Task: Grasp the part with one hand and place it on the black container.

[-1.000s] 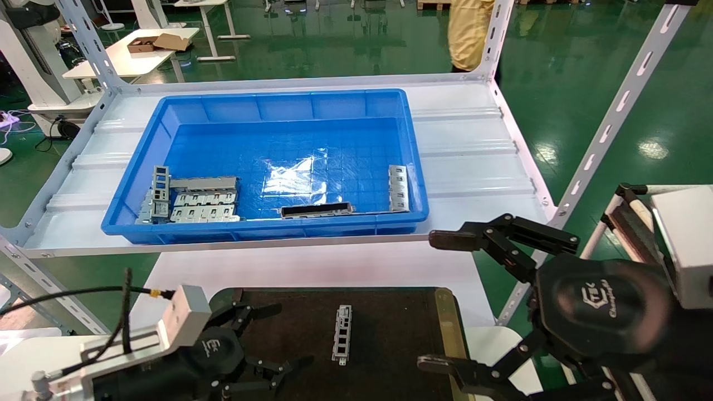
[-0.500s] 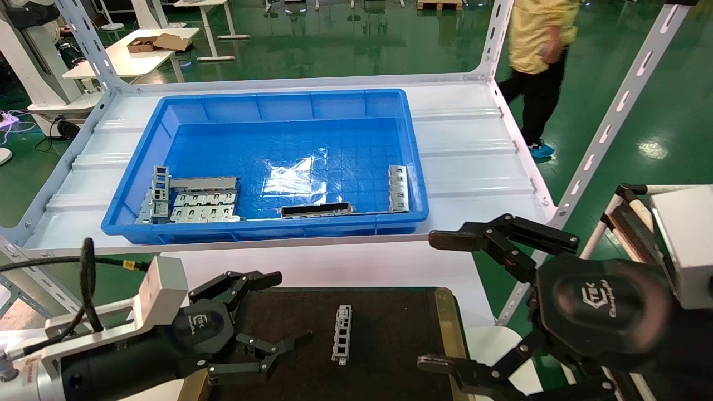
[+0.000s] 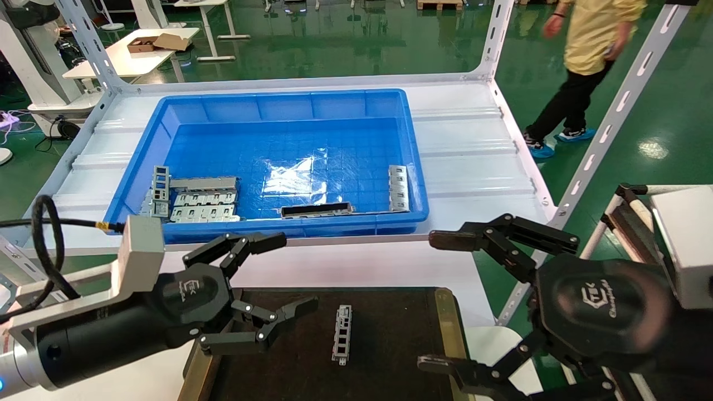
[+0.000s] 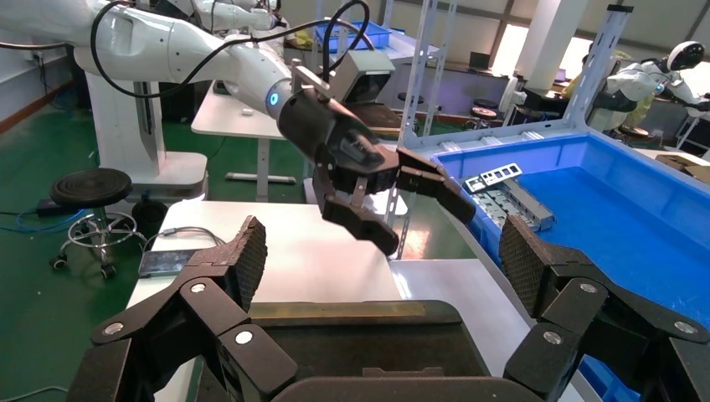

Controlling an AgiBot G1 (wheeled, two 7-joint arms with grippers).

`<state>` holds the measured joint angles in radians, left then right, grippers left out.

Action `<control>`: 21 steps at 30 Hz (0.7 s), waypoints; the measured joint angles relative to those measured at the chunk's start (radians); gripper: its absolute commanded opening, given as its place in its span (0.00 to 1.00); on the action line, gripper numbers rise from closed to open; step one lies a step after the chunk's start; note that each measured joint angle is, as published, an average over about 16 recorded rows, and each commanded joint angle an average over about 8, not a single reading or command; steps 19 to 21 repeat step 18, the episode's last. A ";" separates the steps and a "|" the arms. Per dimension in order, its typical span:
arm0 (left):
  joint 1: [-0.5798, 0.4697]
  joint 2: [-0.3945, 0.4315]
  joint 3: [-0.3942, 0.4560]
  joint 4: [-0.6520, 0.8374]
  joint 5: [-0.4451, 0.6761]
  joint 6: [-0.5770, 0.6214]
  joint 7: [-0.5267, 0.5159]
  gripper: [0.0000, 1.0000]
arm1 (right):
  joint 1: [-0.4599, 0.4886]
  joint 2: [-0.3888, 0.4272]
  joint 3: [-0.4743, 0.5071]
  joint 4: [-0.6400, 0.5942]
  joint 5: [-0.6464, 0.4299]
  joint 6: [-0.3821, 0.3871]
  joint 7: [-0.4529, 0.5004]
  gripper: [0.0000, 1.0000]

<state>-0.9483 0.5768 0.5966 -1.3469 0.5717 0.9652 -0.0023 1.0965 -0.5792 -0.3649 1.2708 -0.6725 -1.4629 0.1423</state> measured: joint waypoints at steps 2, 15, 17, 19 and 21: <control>-0.006 0.000 -0.004 -0.001 -0.005 0.005 0.001 1.00 | 0.000 0.000 0.000 0.000 0.000 0.000 0.000 1.00; -0.037 -0.003 -0.025 -0.008 -0.026 0.037 0.005 1.00 | 0.000 0.000 0.000 0.000 0.000 0.000 0.000 1.00; -0.040 -0.003 -0.026 -0.009 -0.028 0.041 0.005 1.00 | 0.000 0.000 0.000 0.000 0.000 0.000 0.000 1.00; -0.042 -0.004 -0.027 -0.009 -0.028 0.042 0.006 1.00 | 0.000 0.000 0.000 0.000 0.000 0.000 0.000 1.00; -0.042 -0.004 -0.027 -0.009 -0.028 0.042 0.006 1.00 | 0.000 0.000 0.000 0.000 0.000 0.000 0.000 1.00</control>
